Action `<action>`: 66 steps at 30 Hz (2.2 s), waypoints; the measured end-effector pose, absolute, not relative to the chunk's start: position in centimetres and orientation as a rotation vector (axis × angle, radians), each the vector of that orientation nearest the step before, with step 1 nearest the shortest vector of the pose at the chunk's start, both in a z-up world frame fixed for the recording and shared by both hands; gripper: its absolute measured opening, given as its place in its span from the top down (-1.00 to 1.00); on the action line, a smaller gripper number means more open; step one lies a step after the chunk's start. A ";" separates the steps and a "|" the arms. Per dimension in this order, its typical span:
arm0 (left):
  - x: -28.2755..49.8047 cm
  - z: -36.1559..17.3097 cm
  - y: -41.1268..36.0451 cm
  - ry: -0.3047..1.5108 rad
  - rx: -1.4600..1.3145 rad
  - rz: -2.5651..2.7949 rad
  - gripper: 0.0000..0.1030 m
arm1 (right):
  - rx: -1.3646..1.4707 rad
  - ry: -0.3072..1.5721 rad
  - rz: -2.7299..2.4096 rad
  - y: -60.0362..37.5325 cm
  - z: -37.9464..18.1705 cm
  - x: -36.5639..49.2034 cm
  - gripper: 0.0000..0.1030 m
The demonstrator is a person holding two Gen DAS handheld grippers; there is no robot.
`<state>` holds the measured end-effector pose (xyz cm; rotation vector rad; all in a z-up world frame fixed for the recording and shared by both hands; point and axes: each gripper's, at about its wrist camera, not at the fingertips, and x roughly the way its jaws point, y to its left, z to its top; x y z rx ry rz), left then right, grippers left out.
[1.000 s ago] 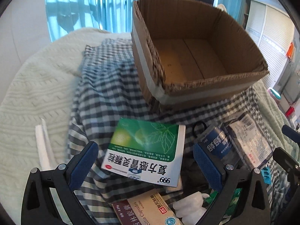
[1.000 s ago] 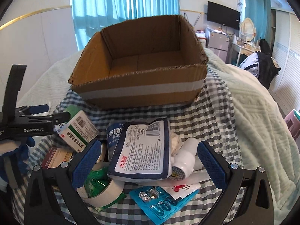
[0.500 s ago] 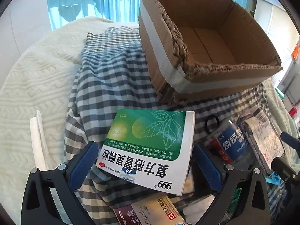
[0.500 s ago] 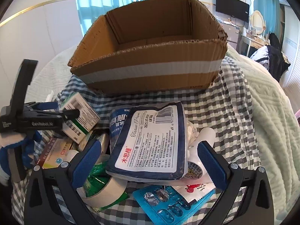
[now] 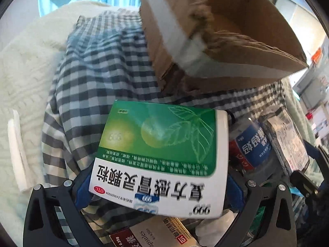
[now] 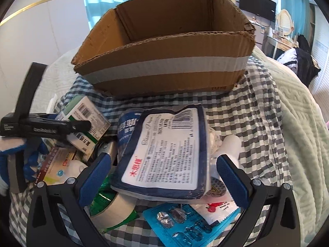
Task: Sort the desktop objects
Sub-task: 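Grasp the green medicine box with the left gripper while the right gripper grasps the blue-white packet, then carry the medicine box and packet over the cardboard box and release both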
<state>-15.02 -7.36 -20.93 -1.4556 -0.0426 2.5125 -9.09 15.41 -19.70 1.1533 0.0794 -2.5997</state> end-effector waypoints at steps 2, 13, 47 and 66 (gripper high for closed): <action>-14.5 -20.1 -7.1 -0.026 -1.405 2.527 -0.86 | 1.154 0.086 -2.584 15.2 -19.8 -9.1 -0.69; -12.5 -17.4 -6.4 0.044 -1.276 2.603 -0.83 | 1.154 0.028 -2.603 16.4 -19.6 -9.2 0.51; -1.5 -3.4 -5.1 -0.100 -0.595 2.891 -0.82 | 0.698 -0.049 -2.754 19.4 -7.8 -1.3 1.00; -0.6 -3.1 -4.3 -0.070 -0.545 2.862 -0.82 | 1.393 0.467 -2.511 17.4 -20.9 -4.9 0.13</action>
